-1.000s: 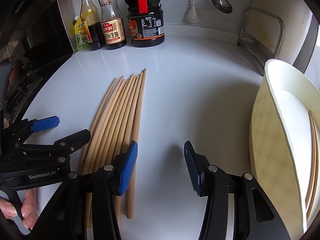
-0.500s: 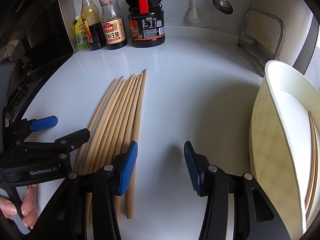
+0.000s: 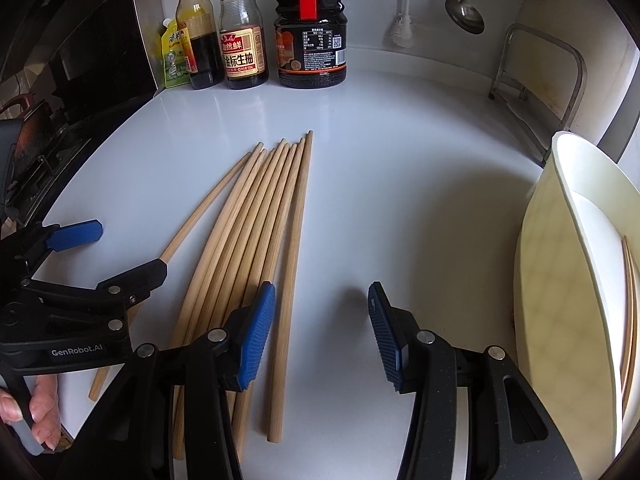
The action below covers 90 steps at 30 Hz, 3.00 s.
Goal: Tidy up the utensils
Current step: 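Lower both open grippers over single chopsticks at the pile's edge, then close the left gripper on one chopstick while the right gripper closes on another, then lift and carry both held chopsticks over the white water basin, then open both grippers to drop the chopsticks into the basin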
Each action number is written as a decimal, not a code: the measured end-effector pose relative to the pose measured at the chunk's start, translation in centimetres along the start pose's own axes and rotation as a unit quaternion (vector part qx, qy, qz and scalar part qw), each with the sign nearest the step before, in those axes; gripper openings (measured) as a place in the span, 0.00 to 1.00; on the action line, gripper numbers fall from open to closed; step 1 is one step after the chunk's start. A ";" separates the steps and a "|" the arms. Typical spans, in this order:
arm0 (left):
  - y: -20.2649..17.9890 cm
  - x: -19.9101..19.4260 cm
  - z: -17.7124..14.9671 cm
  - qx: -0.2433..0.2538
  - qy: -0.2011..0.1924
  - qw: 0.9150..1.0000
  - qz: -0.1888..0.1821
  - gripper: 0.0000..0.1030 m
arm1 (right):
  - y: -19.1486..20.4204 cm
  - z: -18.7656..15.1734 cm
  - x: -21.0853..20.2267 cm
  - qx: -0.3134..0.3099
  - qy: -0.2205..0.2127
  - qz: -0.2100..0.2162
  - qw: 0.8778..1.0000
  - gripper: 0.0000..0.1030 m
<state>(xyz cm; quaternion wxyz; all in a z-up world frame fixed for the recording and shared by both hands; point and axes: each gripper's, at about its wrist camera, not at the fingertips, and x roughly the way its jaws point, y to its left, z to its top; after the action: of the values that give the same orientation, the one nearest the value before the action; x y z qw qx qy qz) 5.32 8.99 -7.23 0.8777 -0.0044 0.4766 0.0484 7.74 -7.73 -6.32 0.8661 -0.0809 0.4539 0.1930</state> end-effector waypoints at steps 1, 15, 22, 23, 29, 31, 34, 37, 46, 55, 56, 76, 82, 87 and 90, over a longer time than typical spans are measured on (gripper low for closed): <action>0.1 0.0 0.0 0.000 0.000 1.000 0.001 0.93 | 0.1 0.0 0.1 -0.002 0.000 -0.002 1.000 0.45; 0.5 0.0 -0.2 0.012 0.003 1.000 -0.014 0.91 | 1.5 0.2 0.5 -0.027 -0.012 -0.010 1.000 0.27; 0.1 -1.0 -0.4 0.020 -0.013 0.999 -0.025 0.34 | 2.7 0.2 0.4 -0.048 -0.009 -0.008 0.999 0.07; 0.0 -1.2 -0.5 0.021 -0.014 0.999 -0.027 0.25 | 2.5 0.2 0.4 -0.041 -0.008 -0.003 0.999 0.06; 0.1 -1.3 -0.5 0.022 -0.010 0.999 -0.044 0.07 | 2.0 0.2 0.0 -0.013 -0.015 0.003 1.000 0.06; 0.3 -1.3 -0.4 0.014 -0.005 0.998 -0.058 0.07 | 1.9 0.3 -0.4 -0.006 -0.024 0.002 1.000 0.06; 0.4 -1.5 -0.2 0.013 -0.007 0.998 -0.062 0.07 | 1.8 0.5 -1.1 0.001 -0.034 0.004 0.999 0.06; 0.2 -2.1 0.3 0.011 -0.015 0.997 -0.069 0.07 | 1.6 0.7 -1.9 0.008 -0.044 0.006 0.999 0.06; -2.4 -4.9 3.7 0.025 -0.050 0.993 -0.108 0.07 | -0.5 1.5 -6.9 0.043 -0.096 0.007 0.994 0.06; -10.6 -8.6 8.9 0.069 -0.088 0.978 -0.179 0.07 | -9.2 0.9 -12.5 0.136 -0.142 -0.054 0.979 0.06; -11.8 -8.9 9.3 0.076 -0.091 0.975 -0.186 0.07 | -10.3 0.6 -13.0 0.146 -0.144 -0.064 0.977 0.06; -29.6 -4.7 9.8 0.203 -0.028 0.955 -0.213 0.07 | -22.6 -4.3 -12.2 0.278 -0.075 -0.128 0.949 0.06; -30.1 -4.4 9.6 0.207 -0.030 0.957 -0.201 0.14 | -22.7 -4.4 -11.8 0.284 -0.071 -0.125 0.948 0.06; -28.8 -5.6 9.9 0.196 -0.057 0.960 -0.192 0.60 | -22.5 -4.3 -12.7 0.281 -0.085 -0.127 0.947 0.16; -27.9 -6.3 10.3 0.191 -0.067 0.961 -0.190 0.60 | -22.4 -4.3 -12.9 0.281 -0.089 -0.125 0.947 0.17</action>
<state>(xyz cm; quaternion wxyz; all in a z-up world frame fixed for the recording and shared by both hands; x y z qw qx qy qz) 13.00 -18.76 2.58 0.8853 0.0764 0.4073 -0.2110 7.07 -32.89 0.96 0.9077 0.1272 0.3972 -0.0462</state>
